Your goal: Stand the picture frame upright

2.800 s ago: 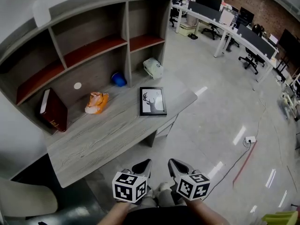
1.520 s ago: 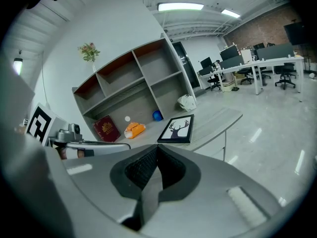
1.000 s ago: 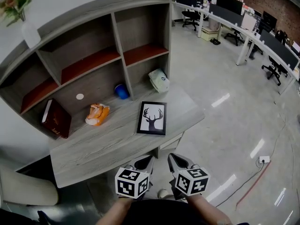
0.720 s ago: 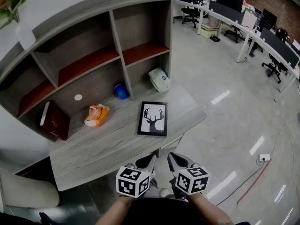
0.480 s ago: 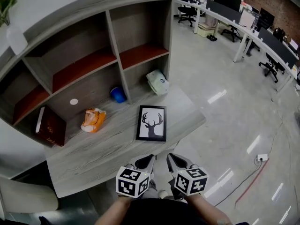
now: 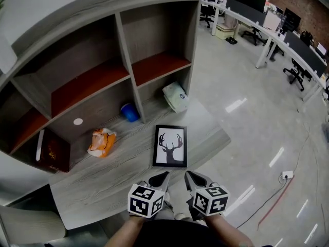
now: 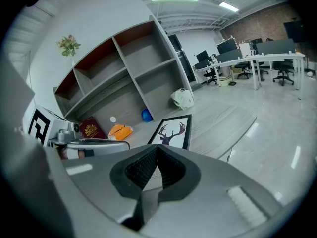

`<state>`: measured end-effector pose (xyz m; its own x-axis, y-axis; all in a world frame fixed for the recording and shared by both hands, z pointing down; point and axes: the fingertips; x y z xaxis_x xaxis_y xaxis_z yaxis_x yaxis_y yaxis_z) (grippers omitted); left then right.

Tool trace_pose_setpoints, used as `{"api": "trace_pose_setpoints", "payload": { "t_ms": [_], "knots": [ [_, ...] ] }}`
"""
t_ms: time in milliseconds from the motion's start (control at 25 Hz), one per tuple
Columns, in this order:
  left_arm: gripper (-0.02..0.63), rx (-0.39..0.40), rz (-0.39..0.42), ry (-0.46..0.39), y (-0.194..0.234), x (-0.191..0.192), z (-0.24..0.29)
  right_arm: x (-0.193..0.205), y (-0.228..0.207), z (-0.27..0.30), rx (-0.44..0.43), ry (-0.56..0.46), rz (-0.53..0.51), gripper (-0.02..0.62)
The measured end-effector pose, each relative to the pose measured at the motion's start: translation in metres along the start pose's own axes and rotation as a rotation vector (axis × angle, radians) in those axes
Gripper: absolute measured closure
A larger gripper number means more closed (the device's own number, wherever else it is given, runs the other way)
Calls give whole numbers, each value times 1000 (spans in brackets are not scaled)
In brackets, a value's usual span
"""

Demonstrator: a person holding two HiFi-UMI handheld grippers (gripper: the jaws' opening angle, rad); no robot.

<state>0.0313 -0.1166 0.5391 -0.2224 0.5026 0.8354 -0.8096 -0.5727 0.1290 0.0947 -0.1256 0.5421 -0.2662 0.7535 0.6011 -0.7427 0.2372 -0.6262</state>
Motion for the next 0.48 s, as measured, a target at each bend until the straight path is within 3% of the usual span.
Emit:
{"api": "trace_pose_setpoints", "payload": {
  "t_ms": [480],
  "knots": [
    [611, 22, 10, 30, 47, -3, 25, -21, -4, 43, 48, 10, 25, 597]
  ]
}}
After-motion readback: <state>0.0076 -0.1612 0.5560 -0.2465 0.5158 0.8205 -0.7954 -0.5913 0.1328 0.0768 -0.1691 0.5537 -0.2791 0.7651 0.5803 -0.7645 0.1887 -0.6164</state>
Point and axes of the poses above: the fingertips, and each gripper's own axes: z forward along the fingers, y to its left, x out of its underside, and after that the axes turned 15 degrees about z, right-handed
